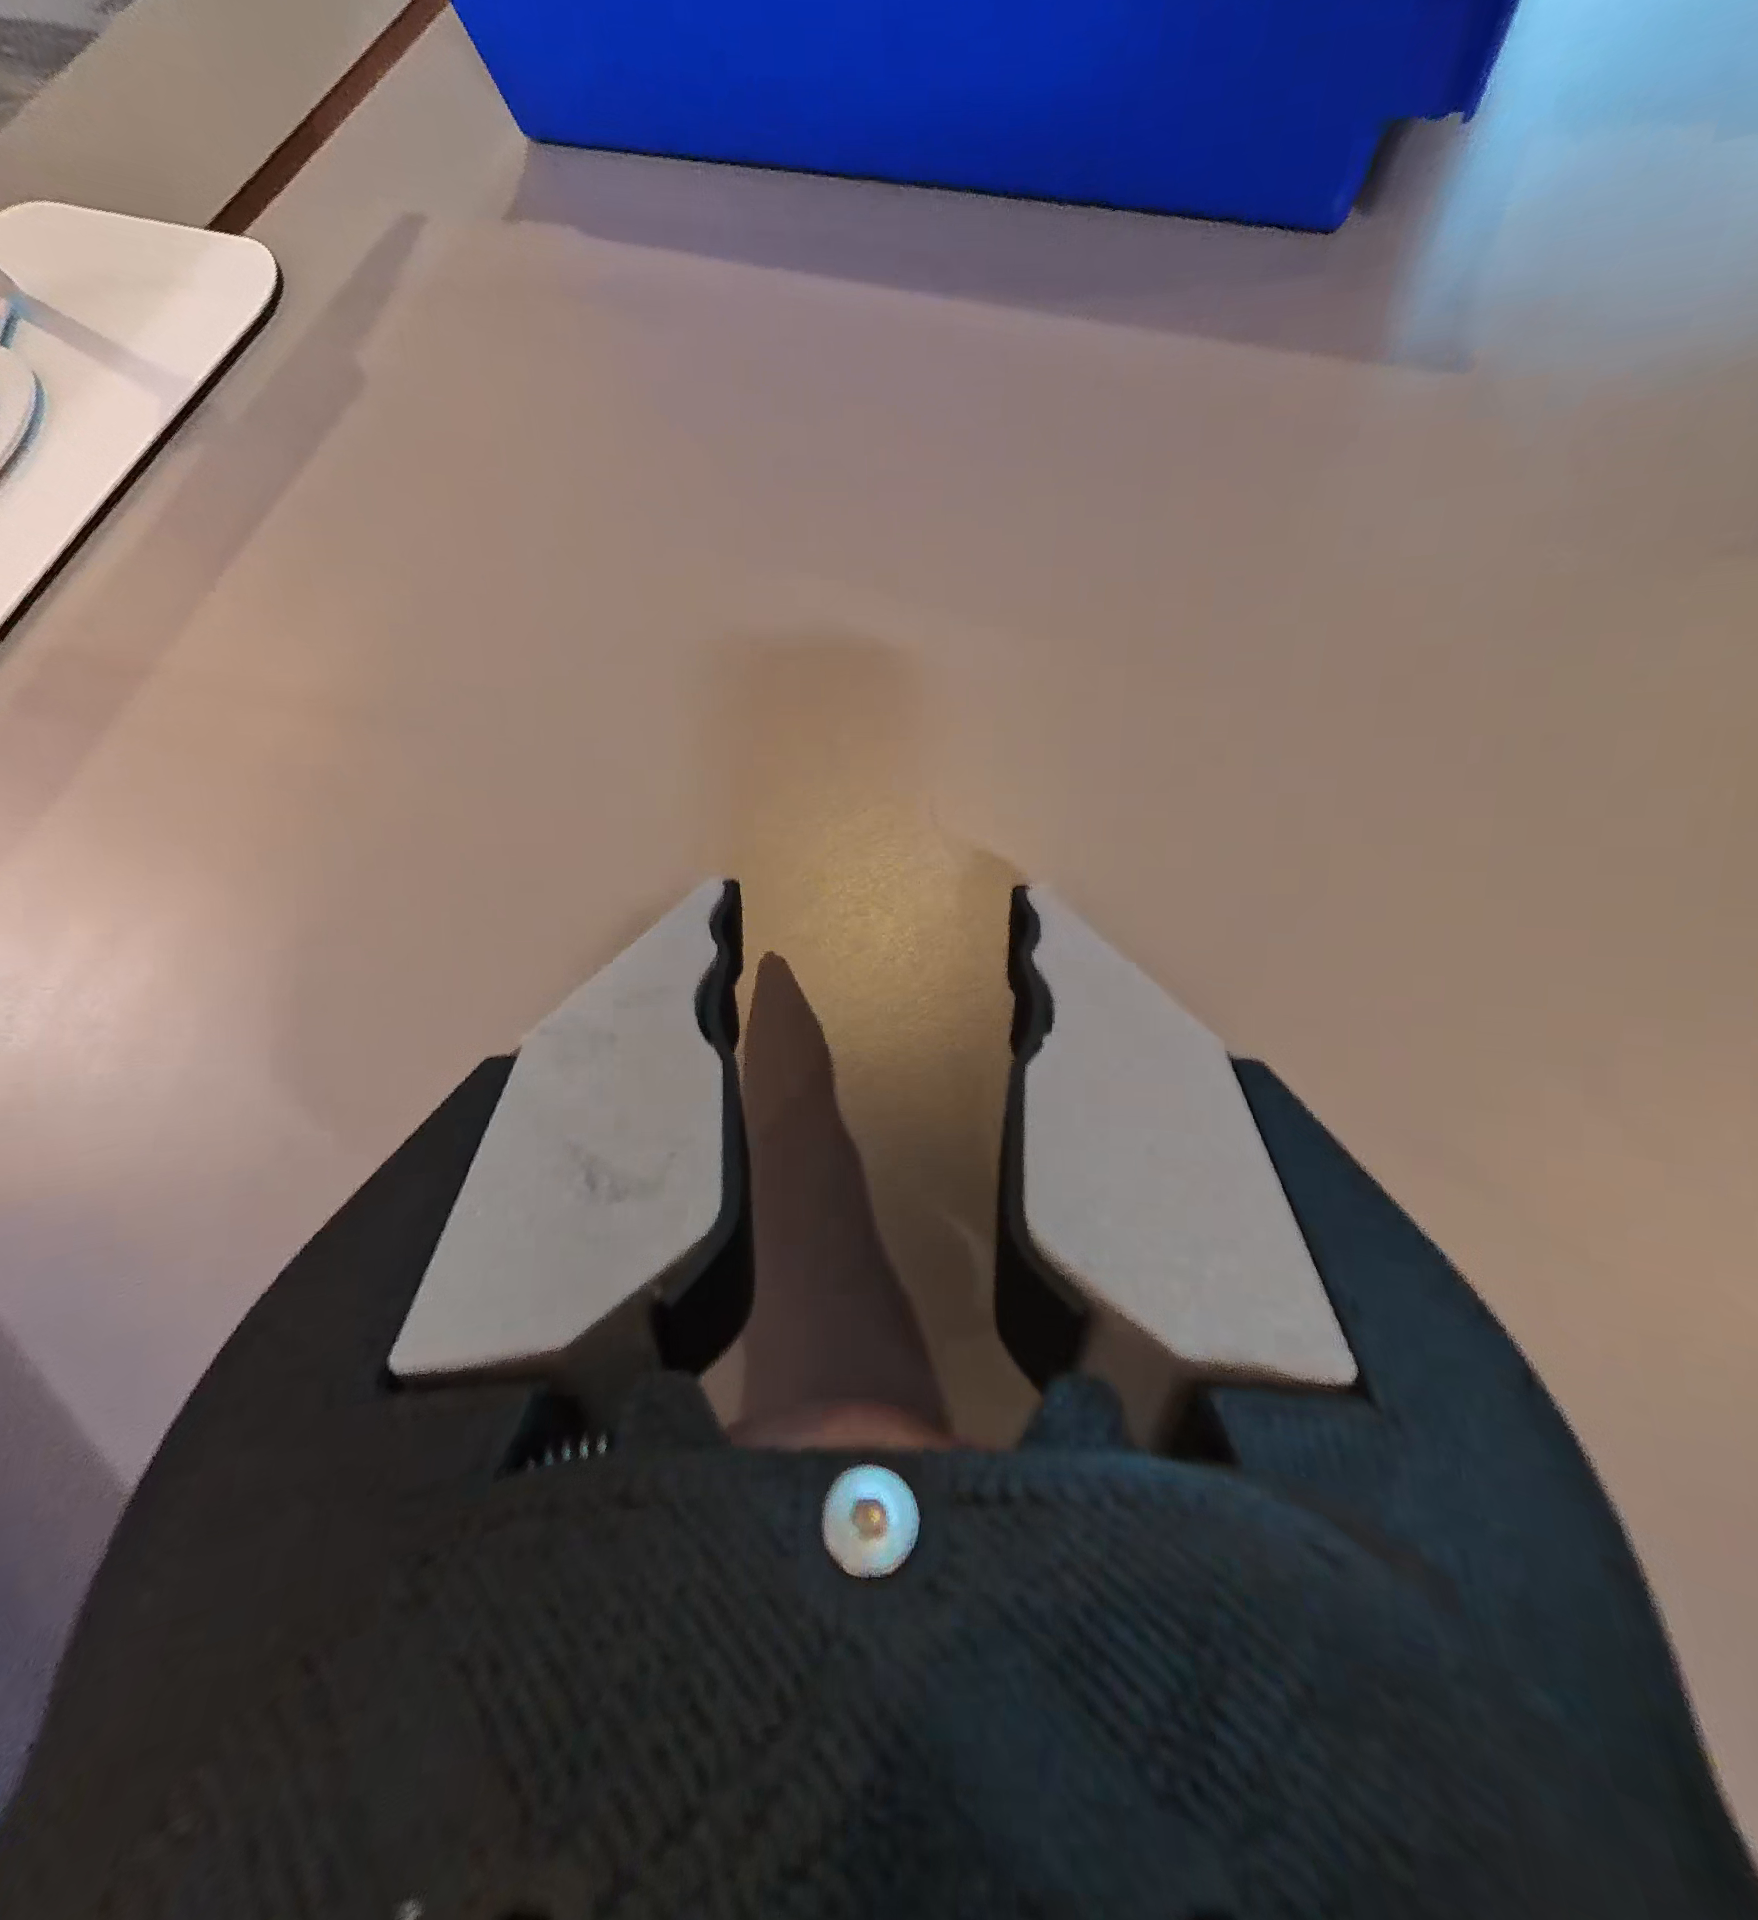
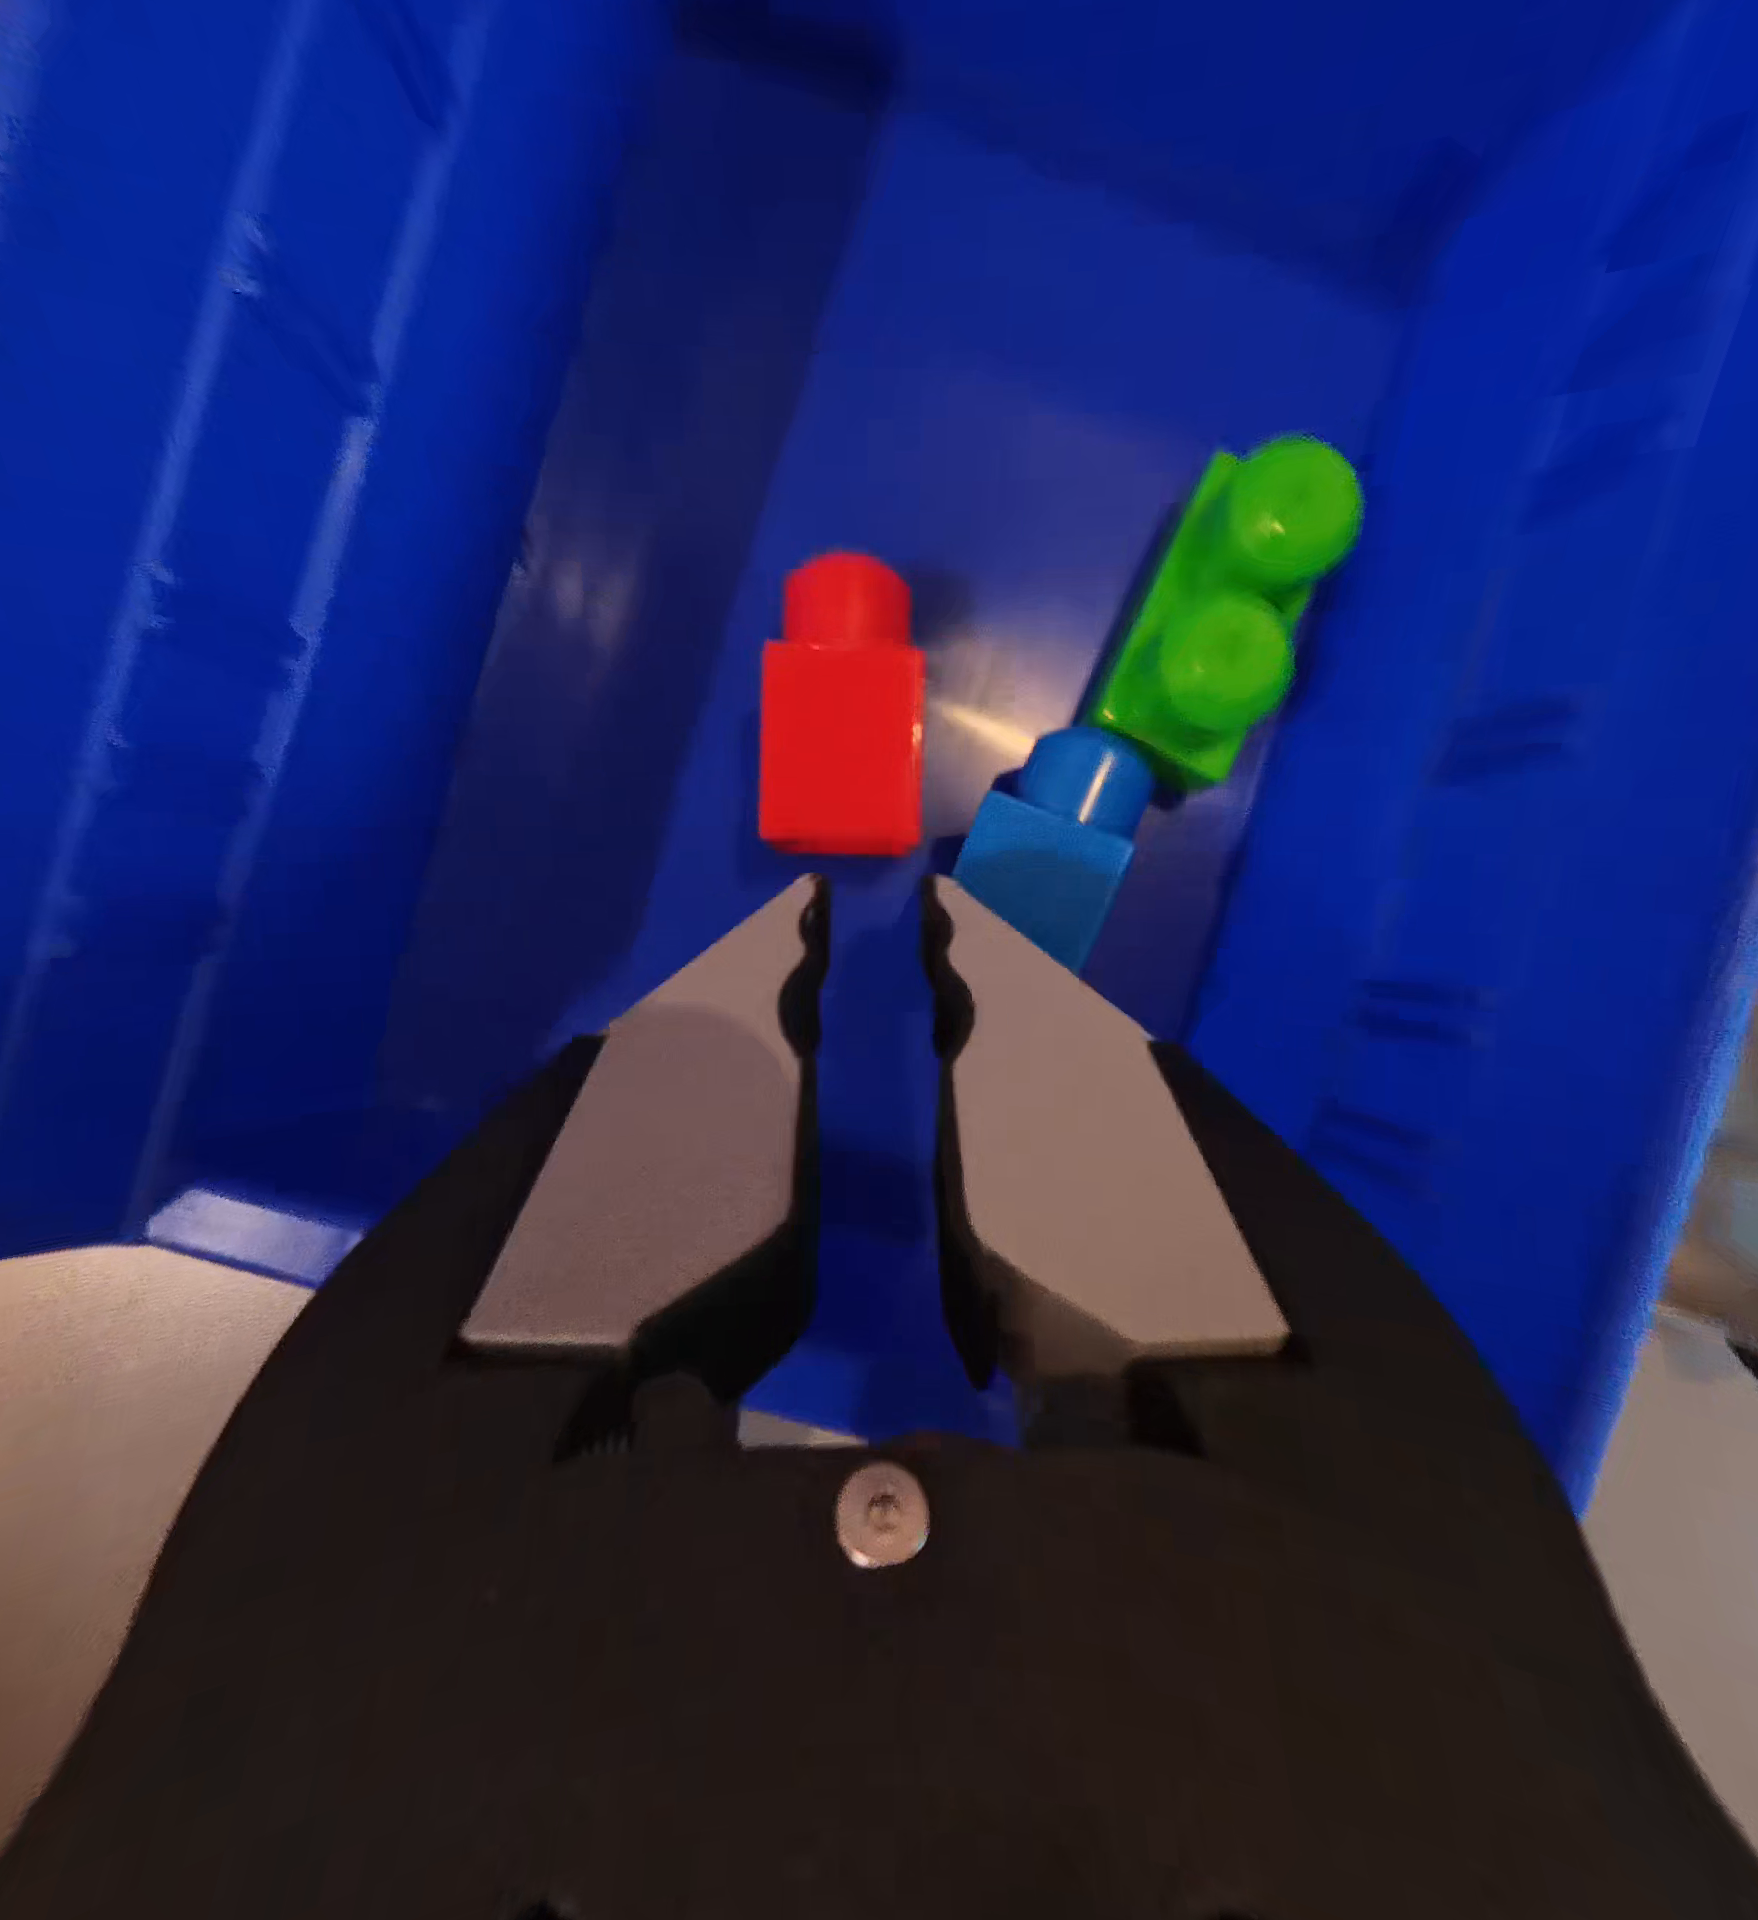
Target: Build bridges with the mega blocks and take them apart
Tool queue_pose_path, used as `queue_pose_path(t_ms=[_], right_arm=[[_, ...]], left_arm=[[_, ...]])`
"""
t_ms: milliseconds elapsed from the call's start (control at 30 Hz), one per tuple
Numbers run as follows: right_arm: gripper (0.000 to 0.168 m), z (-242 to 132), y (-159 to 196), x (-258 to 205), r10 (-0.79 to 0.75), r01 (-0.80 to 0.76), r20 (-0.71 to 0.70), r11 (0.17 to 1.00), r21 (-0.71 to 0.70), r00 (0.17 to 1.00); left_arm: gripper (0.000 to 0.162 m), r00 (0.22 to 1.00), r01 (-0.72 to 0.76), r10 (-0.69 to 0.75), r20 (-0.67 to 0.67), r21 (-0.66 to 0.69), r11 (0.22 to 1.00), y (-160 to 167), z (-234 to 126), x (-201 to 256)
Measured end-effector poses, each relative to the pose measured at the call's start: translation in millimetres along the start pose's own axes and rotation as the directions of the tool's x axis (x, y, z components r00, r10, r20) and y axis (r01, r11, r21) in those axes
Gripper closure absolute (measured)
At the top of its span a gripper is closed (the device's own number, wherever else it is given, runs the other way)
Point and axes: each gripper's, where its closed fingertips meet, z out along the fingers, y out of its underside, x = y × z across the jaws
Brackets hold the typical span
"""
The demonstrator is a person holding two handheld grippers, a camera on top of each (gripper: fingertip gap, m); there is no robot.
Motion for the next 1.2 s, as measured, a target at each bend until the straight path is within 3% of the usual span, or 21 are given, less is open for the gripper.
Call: queue_pose_path(t_ms=[67, 167, 233, 300, 433, 600, 667, 833, 933, 1067, 1200], right_arm=[[0.156, 9, -8, -7, -0.028, 0.029, 0.028, 0.999, -0.026, 0.999], [0.157, 22, -33, 15, -0.032, 0.031, -0.081, 0.999, -0.014, 0.996], [0.154, 18, -56, 29, -0.015, 0.028, -0.180, 0.997, 0.070, 0.984], [0.152, -3, -87, 15, 0.016, 0.021, -0.150, 0.970, 0.242, 0.989], [0.146, -76, -140, -58, -0.050, 0.055, -0.025, 0.803, 0.593, 0.998], [0.136, -123, -155, -205, -0.310, 0.026, 0.217, 0.625, 0.780, 0.926], [0.135, -107, -148, -250, -0.379, 0.028, 0.261, 0.610, 0.792, 0.888], [0.134, -39, -124, -300, -0.445, 0.118, 0.255, 0.655, 0.747, 0.859], [0.138, -12, -117, -286, -0.486, 0.328, 0.030, 0.633, 0.701, 0.874], [0.138, -6, -115, -279, -0.486, 0.335, 0.025, 0.639, 0.693, 0.874], [0.136, -10, -119, -274, -0.451, 0.256, 0.098, 0.657, 0.709, 0.887]], left_arm=[[0.113, 1.000, 0.001, -0.001, -0.002, -0.001, 1.000, 0, 0, 0], [0.113, 1.000, 0.002, -0.002, -0.002, -0.006, 1.000, 1, 1, 0], [0.113, 1.000, 0.007, -0.007, 0.004, -0.003, 1.000, 1, 0, -2], [0.113, 1.000, 0.017, -0.017, 0.019, 0.006, 1.000, 0, -2, -6], [0.112, 0.996, 0.079, -0.081, 0.033, 0.039, 0.996, -5, -7, -14], [0.111, 0.990, 0.120, -0.125, 0.066, 0.077, 0.990, -9, -15, -27], [0.110, 0.987, 0.138, -0.145, 0.069, 0.106, 0.985, -12, -19, -31], [0.109, 0.967, 0.207, -0.232, 0.106, 0.207, 0.956, -24, -40, -49], [0.106, 0.946, 0.233, -0.286, 0.152, 0.293, 0.927, -32, -66, -63], [0.104, 0.881, 0.314, -0.419, 0.219, 0.392, 0.865, -21, -134, -79], [0.106, 0.770, 0.338, -0.493, 0.404, 0.396, 0.854, 18, -214, -118]])
